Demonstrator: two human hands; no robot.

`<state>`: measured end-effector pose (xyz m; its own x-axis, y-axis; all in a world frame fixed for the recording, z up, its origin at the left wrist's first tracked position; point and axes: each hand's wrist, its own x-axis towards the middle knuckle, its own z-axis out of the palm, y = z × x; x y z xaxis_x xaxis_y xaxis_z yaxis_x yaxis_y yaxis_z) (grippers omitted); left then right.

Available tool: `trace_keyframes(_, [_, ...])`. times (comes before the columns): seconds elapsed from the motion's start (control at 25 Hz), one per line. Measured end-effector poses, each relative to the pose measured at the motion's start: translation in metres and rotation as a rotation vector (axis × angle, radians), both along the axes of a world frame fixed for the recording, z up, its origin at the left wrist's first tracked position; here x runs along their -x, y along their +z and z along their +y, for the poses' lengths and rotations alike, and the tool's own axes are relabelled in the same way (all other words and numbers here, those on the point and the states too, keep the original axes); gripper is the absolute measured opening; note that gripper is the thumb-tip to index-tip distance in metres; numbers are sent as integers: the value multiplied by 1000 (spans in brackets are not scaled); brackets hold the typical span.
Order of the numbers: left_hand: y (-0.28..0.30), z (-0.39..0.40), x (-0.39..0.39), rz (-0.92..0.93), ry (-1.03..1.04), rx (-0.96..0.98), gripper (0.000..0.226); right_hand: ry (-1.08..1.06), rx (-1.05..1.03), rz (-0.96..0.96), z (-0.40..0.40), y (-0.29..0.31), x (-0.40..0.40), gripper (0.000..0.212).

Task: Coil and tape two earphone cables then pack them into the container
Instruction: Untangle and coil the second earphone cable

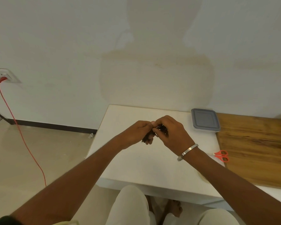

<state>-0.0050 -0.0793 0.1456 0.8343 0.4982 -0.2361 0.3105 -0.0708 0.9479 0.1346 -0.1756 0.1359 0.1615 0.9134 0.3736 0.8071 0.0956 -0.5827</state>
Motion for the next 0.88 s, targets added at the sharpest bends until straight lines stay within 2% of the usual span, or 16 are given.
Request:
trace_keyframes(0.12, [0, 0, 0, -12, -15, 240, 38, 11, -13, 63, 0, 1, 2, 9])
trace_keyframes(0.24, [2, -3, 2, -13, -48, 449, 46, 6, -1, 144, 1, 4, 2, 10])
trace_keyframes(0.32, [3, -8, 3, -21, -67, 520, 53, -16, 46, 193, 3, 6, -1, 9])
trace_keyframes(0.4, [5, -13, 2, -92, -50, 609, 46, -60, 99, 239, 3, 5, -5, 7])
trace_keyframes(0.48, [6, -15, 2, -155, -12, 709, 41, -103, 171, 376, 2, 3, -5, 14])
trace_keyframes(0.64, [4, -13, 1, -240, 82, 823, 41, -96, 324, 896, -5, 1, -7, 41])
trace_keyframes(0.72, [1, -11, -1, -290, 149, 842, 39, -21, 384, 952, -10, 0, -7, 39])
trace_keyframes(0.88, [-5, -9, -3, -343, 247, 818, 39, 10, 392, 925, -12, -5, 2, 17])
